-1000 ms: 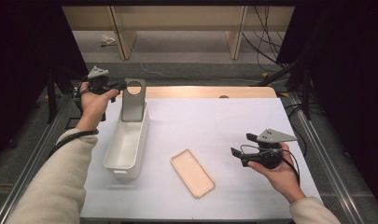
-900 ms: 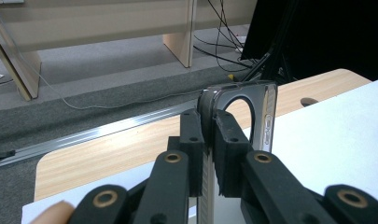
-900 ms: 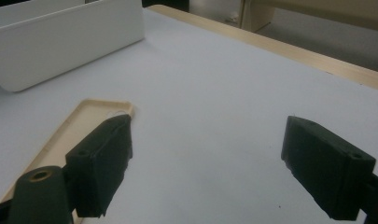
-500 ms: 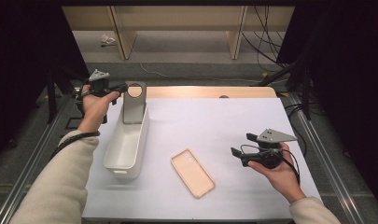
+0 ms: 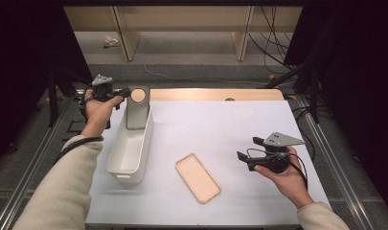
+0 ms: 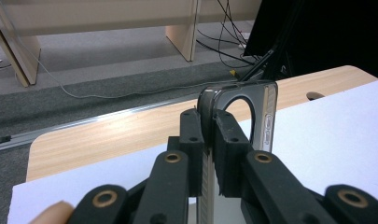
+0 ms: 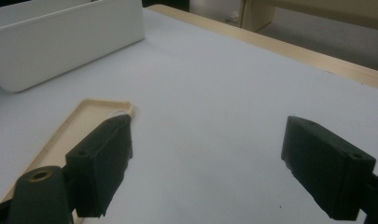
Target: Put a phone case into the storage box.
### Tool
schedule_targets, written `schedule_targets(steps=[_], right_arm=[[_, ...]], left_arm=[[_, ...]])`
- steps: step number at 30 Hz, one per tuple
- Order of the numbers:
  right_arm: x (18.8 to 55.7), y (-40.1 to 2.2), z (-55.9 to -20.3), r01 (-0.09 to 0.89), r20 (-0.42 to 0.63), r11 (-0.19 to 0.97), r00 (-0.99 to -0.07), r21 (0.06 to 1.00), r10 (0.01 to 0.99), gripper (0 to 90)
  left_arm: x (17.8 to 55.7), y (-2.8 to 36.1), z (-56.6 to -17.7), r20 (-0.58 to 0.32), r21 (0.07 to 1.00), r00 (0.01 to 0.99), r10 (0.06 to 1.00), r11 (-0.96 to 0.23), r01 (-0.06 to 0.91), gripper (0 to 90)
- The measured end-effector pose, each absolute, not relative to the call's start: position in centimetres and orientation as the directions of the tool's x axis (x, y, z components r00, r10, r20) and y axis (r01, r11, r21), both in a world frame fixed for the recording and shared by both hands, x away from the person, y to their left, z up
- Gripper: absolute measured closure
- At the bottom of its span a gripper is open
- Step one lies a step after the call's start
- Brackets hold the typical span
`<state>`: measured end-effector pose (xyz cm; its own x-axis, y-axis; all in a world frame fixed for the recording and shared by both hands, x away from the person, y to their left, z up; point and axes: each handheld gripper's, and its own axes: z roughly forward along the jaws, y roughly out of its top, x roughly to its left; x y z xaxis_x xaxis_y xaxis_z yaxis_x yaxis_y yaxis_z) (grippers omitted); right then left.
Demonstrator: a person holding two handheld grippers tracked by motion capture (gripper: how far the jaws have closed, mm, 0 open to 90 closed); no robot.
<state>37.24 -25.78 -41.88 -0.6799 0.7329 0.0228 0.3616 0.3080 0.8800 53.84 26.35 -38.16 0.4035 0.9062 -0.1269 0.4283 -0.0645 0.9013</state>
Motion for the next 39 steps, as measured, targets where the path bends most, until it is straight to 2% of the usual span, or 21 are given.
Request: schedule_targets(steps=[20, 39], right_arm=[[37.2, -25.7, -41.9, 0.361, 0.025, 0.307, -0.681, 0.881, 0.731, 17.2], [37.3, -25.8, -41.9, 0.364, 0.027, 0.307, -0.681, 0.880, 0.731, 17.1]], left_arm=[[54.3, 26.6, -39.3, -0.141, 0.891, 0.366, 0.920, -0.044, 0.452, 81.4], [54.7, 26.8, -39.8, -0.104, 0.881, 0.335, 0.936, -0.069, 0.468, 80.0]])
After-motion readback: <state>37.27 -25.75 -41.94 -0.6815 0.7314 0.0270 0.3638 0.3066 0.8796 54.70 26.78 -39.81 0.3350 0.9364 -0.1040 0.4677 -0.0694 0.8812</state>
